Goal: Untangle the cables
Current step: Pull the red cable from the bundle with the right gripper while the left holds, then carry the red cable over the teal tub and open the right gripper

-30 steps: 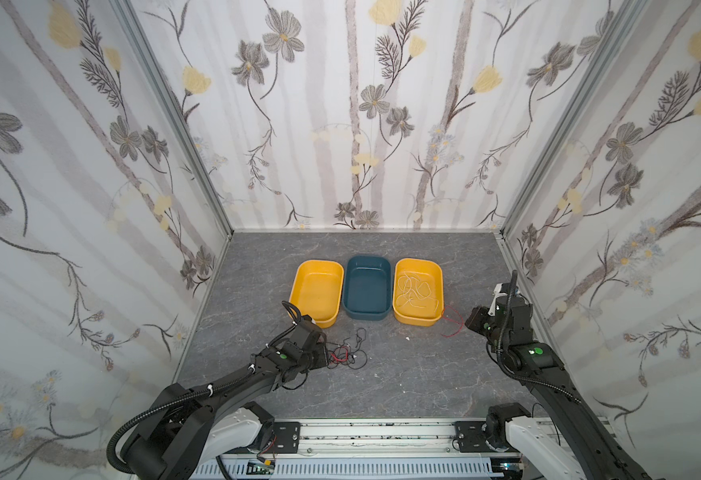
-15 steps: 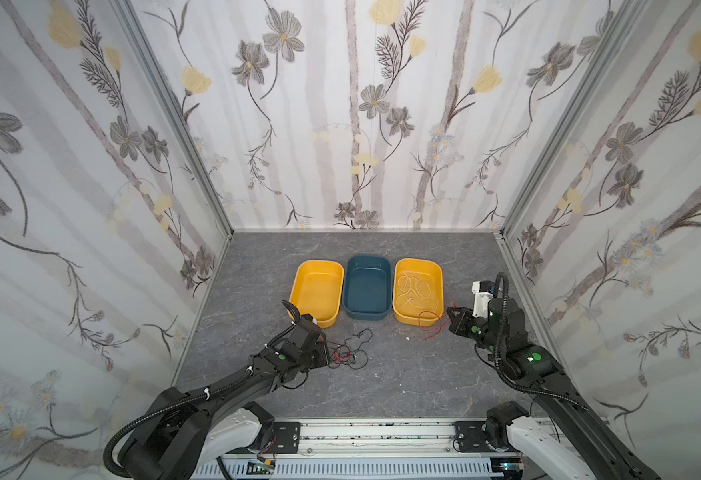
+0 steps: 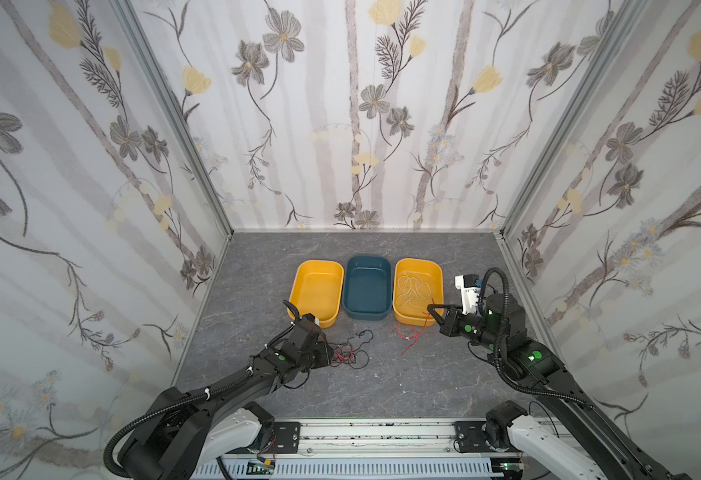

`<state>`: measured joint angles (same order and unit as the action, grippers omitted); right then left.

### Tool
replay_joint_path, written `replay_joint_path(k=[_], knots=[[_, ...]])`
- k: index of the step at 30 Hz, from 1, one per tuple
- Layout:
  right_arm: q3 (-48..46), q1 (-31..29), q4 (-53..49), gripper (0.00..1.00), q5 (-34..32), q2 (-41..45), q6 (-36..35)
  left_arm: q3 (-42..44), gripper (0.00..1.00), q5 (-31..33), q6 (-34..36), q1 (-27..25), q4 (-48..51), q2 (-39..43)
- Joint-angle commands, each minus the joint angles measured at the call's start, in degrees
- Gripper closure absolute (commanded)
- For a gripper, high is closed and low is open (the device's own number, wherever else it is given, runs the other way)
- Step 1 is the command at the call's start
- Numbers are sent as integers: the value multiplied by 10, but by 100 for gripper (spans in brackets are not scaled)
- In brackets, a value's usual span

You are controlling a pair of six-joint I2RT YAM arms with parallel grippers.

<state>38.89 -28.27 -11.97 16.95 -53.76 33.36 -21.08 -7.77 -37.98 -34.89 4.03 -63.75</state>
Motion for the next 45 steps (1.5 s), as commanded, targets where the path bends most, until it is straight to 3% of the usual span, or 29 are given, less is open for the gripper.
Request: replay_joint_path(k=[1, 9, 25, 31, 37, 45], knots=[[14, -19, 57, 100, 13, -22, -1, 1, 67, -12, -5, -1, -15, 1], [120, -58, 123, 100, 15, -124, -9, 4, 67, -9, -9, 0, -22, -2], [321, -59, 197, 100, -12, -371, -56, 15, 67, -20, -18, -8, -51, -13], [353, -60, 175, 100, -54, -465, -68, 13, 67, -24, -19, -10, -47, -1], [375, -60, 161, 98, -54, -549, -65, 1, 63, -24, -13, -10, -31, 9], [382, -70, 129, 96, -90, -600, -75, -5, 63, -18, -11, -10, -16, 25]])
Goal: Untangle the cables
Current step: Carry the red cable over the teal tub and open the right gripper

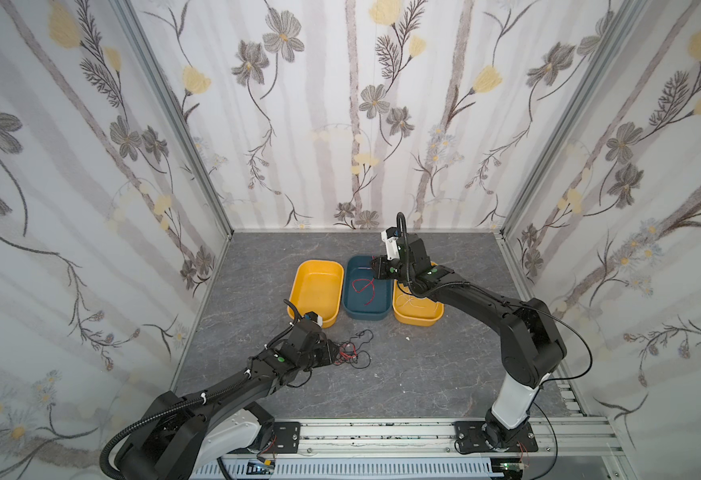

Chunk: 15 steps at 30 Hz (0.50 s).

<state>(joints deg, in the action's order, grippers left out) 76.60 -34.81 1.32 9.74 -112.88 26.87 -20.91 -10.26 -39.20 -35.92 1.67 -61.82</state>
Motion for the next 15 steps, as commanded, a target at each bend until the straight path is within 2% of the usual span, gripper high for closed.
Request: replay_joint_path(k=[1, 4, 8, 15], knots=[[7, -7, -11, 95, -23, -13, -12, -8, 63, 9, 2, 0, 11, 7], [12, -12, -30, 92, -40, -26, -13, -12, 63, 11, 3, 1, 19, 14], [21, -16, -60, 88, -29, -53, -14, -14, 63, 14, 2, 0, 26, 21], [4, -18, -72, 65, -45, -41, -17, -15, 62, 11, -1, 0, 29, 26]])
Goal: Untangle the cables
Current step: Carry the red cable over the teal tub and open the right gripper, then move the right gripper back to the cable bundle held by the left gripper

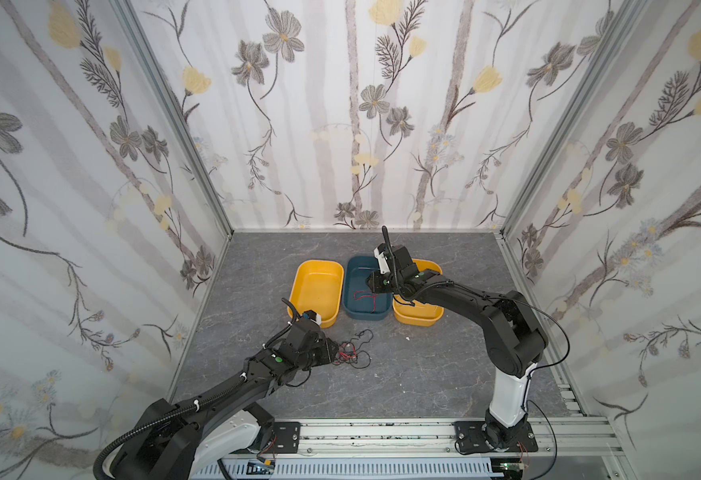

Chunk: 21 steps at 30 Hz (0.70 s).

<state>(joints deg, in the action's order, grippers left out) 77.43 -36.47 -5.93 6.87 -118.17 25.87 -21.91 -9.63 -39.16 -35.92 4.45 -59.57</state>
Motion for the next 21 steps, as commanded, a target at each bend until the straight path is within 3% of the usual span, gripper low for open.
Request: replay_joint_path(k=[1, 5, 12, 21], knots=[[-7, -1, -1, 62, -19, 19, -9, -5, 62, 5, -1, 0, 3, 5], [-18, -1, -6, 51, -31, 51, -16, -8, 60, 10, 1, 0, 14, 13], [-45, -1, -10, 49, -35, 100, -24, -10, 57, 14, 3, 0, 23, 22], [-104, -20, 15, 49, 38, 172, -26, -11, 50, 12, 3, 0, 39, 24]])
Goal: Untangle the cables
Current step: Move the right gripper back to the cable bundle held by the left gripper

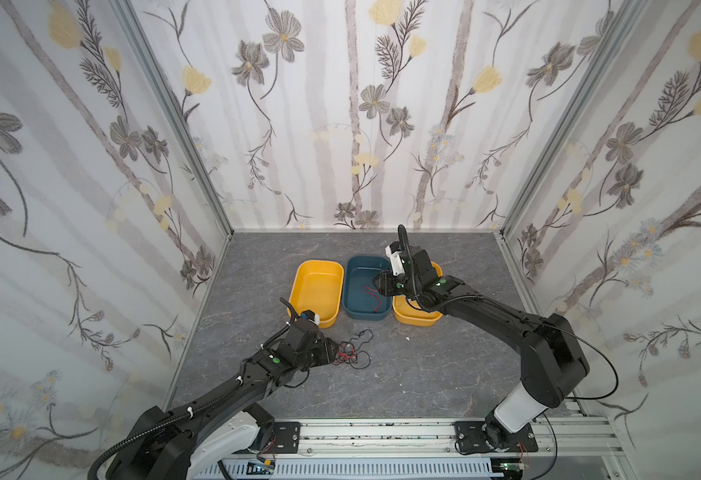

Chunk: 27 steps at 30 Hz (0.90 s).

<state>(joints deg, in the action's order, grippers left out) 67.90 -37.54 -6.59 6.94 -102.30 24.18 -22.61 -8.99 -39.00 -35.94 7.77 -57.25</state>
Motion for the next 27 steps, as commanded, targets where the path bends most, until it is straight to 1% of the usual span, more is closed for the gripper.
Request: replay_joint_path(k=[1, 7, 8, 13, 18, 21, 27], knots=[[-16, -18, 21, 49, 38, 19, -9, -4, 50, 5, 1, 0, 5, 1], [-91, -64, 48, 51, 47, 59, 5, -6, 50, 8, -6, 0, 21, 1], [-102, -86, 53, 51, 48, 62, 6, -6, 50, 8, -9, 0, 22, 3], [-152, -126, 77, 51, 59, 68, 11, -14, 50, 6, -29, 0, 37, 21], [-167, -167, 91, 50, 57, 51, 6, -31, 43, 19, -61, 1, 81, 39], [-166, -188, 98, 49, 44, 34, -4, -30, 39, 33, -75, 1, 107, 50], [-145, -216, 103, 49, 22, -12, -22, -17, 39, 60, -84, 7, 136, 72]])
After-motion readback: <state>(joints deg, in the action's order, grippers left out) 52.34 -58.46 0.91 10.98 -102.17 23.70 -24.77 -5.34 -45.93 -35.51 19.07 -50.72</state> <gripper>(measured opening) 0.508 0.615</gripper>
